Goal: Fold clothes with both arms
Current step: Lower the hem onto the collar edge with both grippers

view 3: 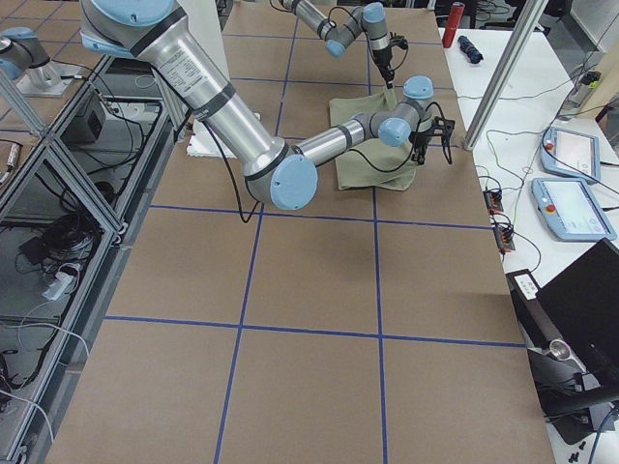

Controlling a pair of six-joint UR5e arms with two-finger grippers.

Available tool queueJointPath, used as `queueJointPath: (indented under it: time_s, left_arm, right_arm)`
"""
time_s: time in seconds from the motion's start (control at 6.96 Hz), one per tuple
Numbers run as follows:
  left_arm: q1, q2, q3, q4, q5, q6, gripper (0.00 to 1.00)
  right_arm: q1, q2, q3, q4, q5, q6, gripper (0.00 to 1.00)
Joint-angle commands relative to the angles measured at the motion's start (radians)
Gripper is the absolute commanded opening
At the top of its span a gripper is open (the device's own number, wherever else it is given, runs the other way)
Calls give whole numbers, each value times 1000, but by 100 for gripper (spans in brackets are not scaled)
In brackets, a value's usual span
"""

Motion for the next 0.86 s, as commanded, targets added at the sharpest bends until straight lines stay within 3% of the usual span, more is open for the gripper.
queueJointPath:
  time_s: [0.0, 0.72]
  left_arm:
    - [0, -2, 2, 0, 0, -1, 0]
    - [3, -5, 0, 1, 0, -2, 0]
  right_arm:
    - [-1, 9, -14, 0, -6, -1, 0]
    - [-3, 15, -15, 0, -18, -1, 0]
